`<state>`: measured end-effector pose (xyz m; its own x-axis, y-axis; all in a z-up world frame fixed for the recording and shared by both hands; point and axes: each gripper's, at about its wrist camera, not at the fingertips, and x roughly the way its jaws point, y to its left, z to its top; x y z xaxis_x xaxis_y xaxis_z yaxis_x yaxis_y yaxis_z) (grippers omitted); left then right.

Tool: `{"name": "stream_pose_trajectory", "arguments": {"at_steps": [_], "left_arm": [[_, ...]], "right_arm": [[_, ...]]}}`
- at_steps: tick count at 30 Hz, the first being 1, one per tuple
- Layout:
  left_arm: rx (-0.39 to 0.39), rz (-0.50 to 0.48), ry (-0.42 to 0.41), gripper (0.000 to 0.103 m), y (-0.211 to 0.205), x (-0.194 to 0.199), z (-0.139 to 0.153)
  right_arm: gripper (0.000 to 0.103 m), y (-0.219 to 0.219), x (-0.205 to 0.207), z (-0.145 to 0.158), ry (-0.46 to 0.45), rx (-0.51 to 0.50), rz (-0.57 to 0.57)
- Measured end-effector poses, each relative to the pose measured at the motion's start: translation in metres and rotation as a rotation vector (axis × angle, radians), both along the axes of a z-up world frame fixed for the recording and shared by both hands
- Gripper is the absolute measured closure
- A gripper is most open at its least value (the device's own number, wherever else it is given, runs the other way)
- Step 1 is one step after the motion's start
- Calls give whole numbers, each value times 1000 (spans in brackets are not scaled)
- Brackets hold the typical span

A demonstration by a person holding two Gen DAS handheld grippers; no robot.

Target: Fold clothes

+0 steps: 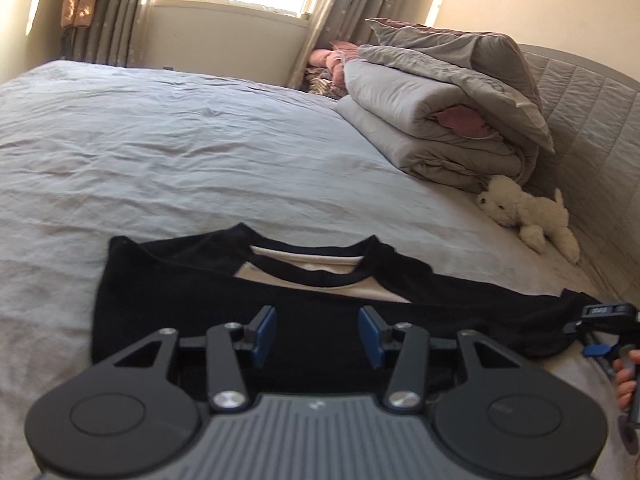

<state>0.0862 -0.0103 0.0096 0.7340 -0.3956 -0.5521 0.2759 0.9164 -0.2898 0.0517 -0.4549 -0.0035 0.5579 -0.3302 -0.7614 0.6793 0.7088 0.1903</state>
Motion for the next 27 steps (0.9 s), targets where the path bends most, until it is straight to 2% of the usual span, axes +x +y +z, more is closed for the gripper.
{"name": "stream_pose_trajectory", "arguments": {"at_steps": [3,6,7,10,13,15,22,27], "left_arm": [[-6,-33,6,49,-5,-5,1],[0,-46,9,49,-2,-9,-1],[-2,-46,14,49,1,-10,-2],[-22,-43,31,49,12,-12,-5],[-48,-61,52,53,23,-11,-7],[-71,-68,69,60,29,-10,-10],[-119,-68,88,60,44,-10,-6],[-179,-39,73,59,60,-6,2]], "right_arm": [[37,-1,-3,-4,-14,41,-42],[36,-1,-1,-6,-67,38,-24],[41,-3,1,-9,-93,40,-18],[96,0,7,-15,-119,13,13],[96,17,7,2,-170,-77,60],[96,32,7,20,-215,-140,112],[96,101,9,74,-345,-288,325],[96,171,12,82,-357,-380,568]]}}
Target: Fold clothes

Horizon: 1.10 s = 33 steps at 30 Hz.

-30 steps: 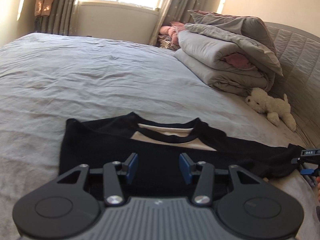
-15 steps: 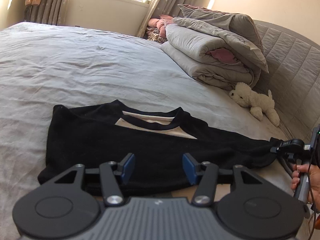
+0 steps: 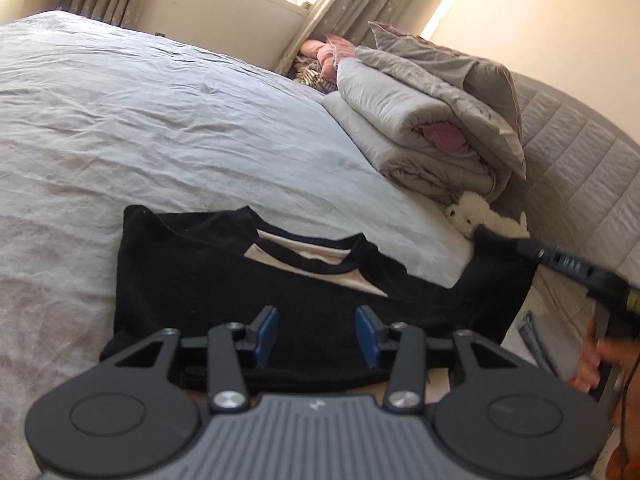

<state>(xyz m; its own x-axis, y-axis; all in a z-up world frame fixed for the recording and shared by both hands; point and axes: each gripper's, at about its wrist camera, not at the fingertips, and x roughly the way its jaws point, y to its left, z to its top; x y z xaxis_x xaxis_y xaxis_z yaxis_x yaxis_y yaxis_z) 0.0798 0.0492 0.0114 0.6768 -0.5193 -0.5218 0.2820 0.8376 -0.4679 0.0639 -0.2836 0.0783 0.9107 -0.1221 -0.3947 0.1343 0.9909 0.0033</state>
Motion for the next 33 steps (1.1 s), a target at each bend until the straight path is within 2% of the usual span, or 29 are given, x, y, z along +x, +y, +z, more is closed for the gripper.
{"name": "stream_pose_trajectory", "arguments": {"at_steps": [3,6,11,15,18,20,21,24,26,30,33], "left_arm": [[-31,21,8,59,9,0,0],[-41,36,9,59,15,0,0],[-33,48,25,59,19,2,-6],[-14,47,40,57,18,3,-12],[-26,42,46,56,17,4,-13],[-35,38,47,56,16,4,-12],[-39,38,46,55,18,4,-13],[-49,42,46,54,19,5,-12],[-52,43,48,54,19,5,-13],[-43,39,53,54,16,6,-15],[-42,43,64,54,16,7,-18]], "right_arm": [[96,38,5,-17,47,-36,128],[96,65,10,-44,118,-53,211],[96,85,14,-95,267,-21,255],[94,86,12,-100,298,25,250],[84,83,9,-97,327,85,247],[49,72,7,-87,367,179,248],[45,66,3,-80,377,223,245],[45,37,-7,-57,352,336,207],[45,12,-8,-49,310,383,130],[45,-34,-1,-54,281,439,-46],[45,-58,5,-69,288,479,-131]]}}
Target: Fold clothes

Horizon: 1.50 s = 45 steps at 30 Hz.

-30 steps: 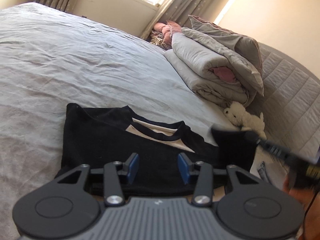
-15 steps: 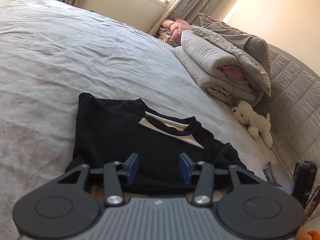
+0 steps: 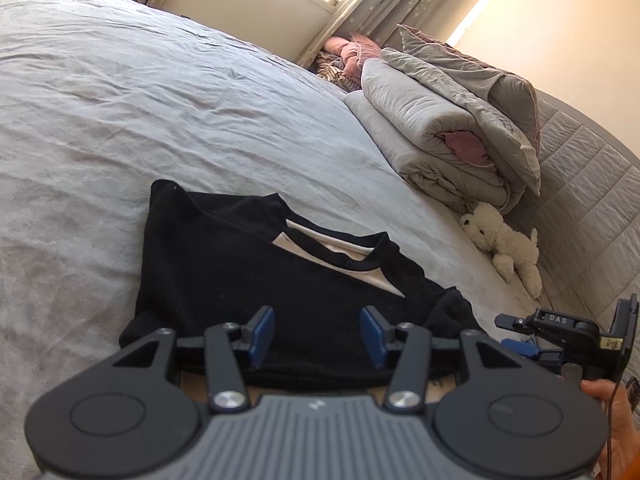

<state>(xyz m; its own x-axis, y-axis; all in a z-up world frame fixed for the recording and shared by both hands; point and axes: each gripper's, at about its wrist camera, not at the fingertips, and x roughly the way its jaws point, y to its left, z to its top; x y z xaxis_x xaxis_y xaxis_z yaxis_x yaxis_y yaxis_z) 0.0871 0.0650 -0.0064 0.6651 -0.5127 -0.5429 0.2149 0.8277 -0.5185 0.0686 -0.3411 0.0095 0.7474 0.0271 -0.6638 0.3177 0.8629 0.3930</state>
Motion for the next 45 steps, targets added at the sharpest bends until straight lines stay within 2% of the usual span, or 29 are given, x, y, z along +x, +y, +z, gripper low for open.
{"name": "stream_pose_trajectory", "arguments": {"at_steps": [6,7,8,9,10,13,16,18,22,25,29,31,32,34,35,36,38,41,42,43,45], "left_arm": [[-16,1,19,53,-1,4,-6],[-23,0,23,53,-1,5,-7],[-33,-3,28,53,-1,6,-8],[-46,-10,33,52,-1,8,-10],[-61,-18,41,52,-2,9,-11],[-114,-49,62,43,-2,9,-13],[-177,-73,73,32,0,11,-14],[-252,-76,87,24,3,14,-18],[-402,-68,125,18,14,21,-28],[-492,-49,148,17,19,25,-37],[-563,-22,174,17,20,26,-48],[-550,-8,184,17,18,26,-48],[-531,2,187,20,16,26,-47],[-494,22,193,33,12,27,-45],[-473,32,203,50,12,28,-45],[-452,42,213,72,11,29,-45],[-417,54,246,98,11,32,-49],[-300,42,192,98,9,36,-32],[-279,23,146,98,12,36,-22],[-268,11,95,98,12,36,-10],[-222,-7,-10,98,17,34,13]], "right_arm": [[46,-23,13,-30,30,123,-83],[53,-23,15,-34,20,132,-91],[72,-23,16,-36,2,134,-93],[82,-23,16,-36,-16,133,-92],[86,-19,16,-33,-36,114,-89],[87,1,14,-10,-123,11,-47],[87,31,8,20,-236,-68,57],[87,55,5,36,-300,-108,145],[87,115,3,49,-345,-209,357],[87,160,1,38,-326,-256,515],[88,212,-4,6,-267,-304,683],[88,230,-9,-8,-246,-340,738],[88,235,-11,-12,-241,-354,754],[88,245,-16,-22,-233,-382,785],[88,247,-17,-24,-233,-388,792],[88,246,-18,-22,-236,-388,791],[84,242,-20,-19,-240,-377,782],[79,230,-23,-15,-228,-398,760],[73,224,-24,-14,-225,-417,753],[58,216,-23,-14,-221,-439,732],[54,198,-21,-13,-213,-484,682]]}}
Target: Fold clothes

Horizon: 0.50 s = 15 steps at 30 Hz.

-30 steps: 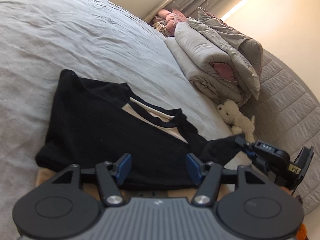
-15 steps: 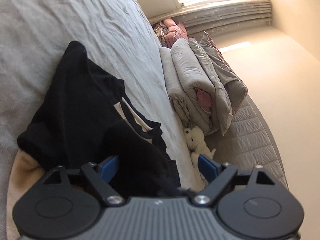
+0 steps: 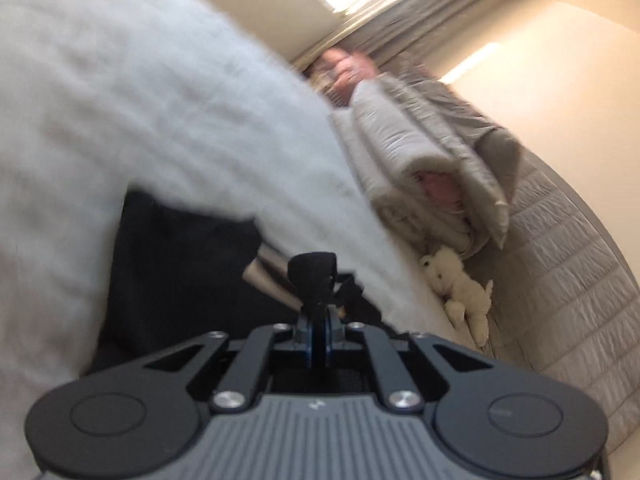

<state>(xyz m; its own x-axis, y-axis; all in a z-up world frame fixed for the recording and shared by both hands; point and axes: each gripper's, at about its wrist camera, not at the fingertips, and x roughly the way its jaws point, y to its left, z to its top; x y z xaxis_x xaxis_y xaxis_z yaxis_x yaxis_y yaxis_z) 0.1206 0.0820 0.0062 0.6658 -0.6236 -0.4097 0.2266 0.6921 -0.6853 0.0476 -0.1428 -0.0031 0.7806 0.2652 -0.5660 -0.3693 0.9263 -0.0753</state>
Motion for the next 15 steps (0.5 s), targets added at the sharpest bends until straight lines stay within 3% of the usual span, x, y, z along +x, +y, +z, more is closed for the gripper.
{"name": "stream_pose_trajectory", "arguments": {"at_steps": [3,6,10,15], "left_arm": [[57,4,-60,98,11,2,14],[135,66,-38,98,27,9,7],[138,134,60,97,56,25,-20],[116,142,133,81,66,22,-40]], "right_arm": [[53,-26,3,2,-16,-41,-77],[53,-48,5,1,5,-51,-139],[52,-68,10,0,24,-65,-198],[50,-86,17,0,44,-36,-265]]}}
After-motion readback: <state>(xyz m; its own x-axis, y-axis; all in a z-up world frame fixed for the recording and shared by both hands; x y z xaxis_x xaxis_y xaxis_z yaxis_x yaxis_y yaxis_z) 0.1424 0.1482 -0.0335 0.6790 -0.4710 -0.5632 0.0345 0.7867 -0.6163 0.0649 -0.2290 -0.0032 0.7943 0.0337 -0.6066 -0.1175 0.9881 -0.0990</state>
